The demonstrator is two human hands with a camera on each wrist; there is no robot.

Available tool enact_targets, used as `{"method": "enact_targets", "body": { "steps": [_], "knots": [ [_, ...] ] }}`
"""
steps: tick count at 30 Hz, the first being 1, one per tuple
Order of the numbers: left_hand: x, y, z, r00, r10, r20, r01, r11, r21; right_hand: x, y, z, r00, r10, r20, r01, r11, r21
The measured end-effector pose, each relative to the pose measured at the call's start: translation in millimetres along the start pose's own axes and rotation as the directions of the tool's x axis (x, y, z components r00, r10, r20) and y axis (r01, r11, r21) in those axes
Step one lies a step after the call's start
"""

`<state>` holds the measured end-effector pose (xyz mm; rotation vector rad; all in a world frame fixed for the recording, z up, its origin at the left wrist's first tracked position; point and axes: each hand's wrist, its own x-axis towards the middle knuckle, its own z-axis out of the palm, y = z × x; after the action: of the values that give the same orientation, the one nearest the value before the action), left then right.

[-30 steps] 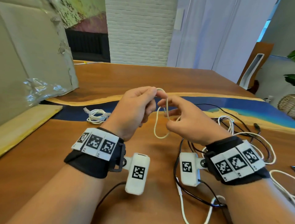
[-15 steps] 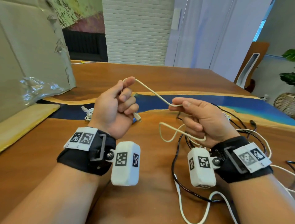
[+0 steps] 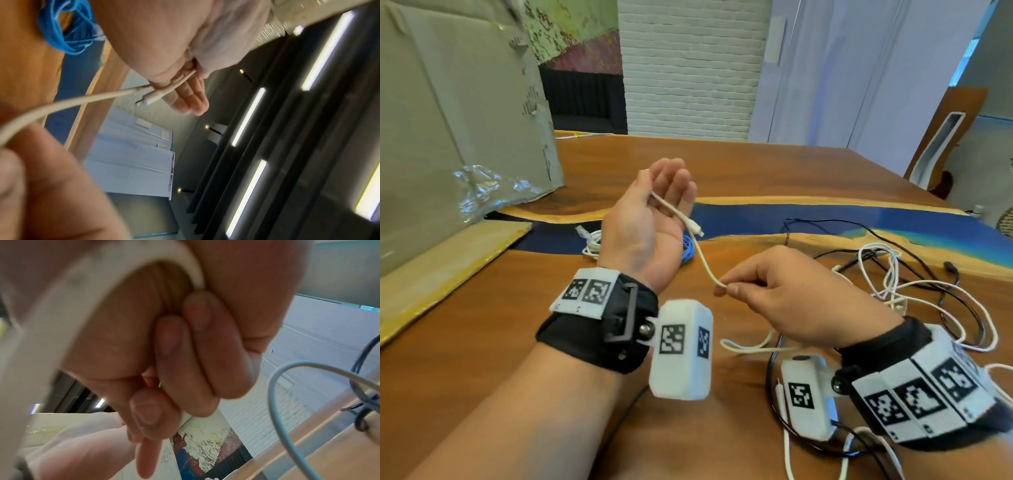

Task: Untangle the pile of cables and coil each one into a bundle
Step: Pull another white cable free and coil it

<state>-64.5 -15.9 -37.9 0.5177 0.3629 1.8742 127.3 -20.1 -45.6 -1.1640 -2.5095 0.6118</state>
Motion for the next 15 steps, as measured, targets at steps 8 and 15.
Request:
{"method": "enact_targets", "body": {
  "steps": [8,15],
  "knots": [
    [-19.4,-21.9,-1.1,0.906,-0.285,0.312,-0.274,0.166,0.947,-0.2,12.2,-10.6,0.958,0.043,-0.283,0.095,0.884,0.457],
    [-20.6,-12.6,-3.6,0.806,-0.555,0.204,0.011,0.359,0.933,4.0,26.5,-23.5,0.942,0.275,-0.195,0.117,0.274,0.954]
  ]
}}
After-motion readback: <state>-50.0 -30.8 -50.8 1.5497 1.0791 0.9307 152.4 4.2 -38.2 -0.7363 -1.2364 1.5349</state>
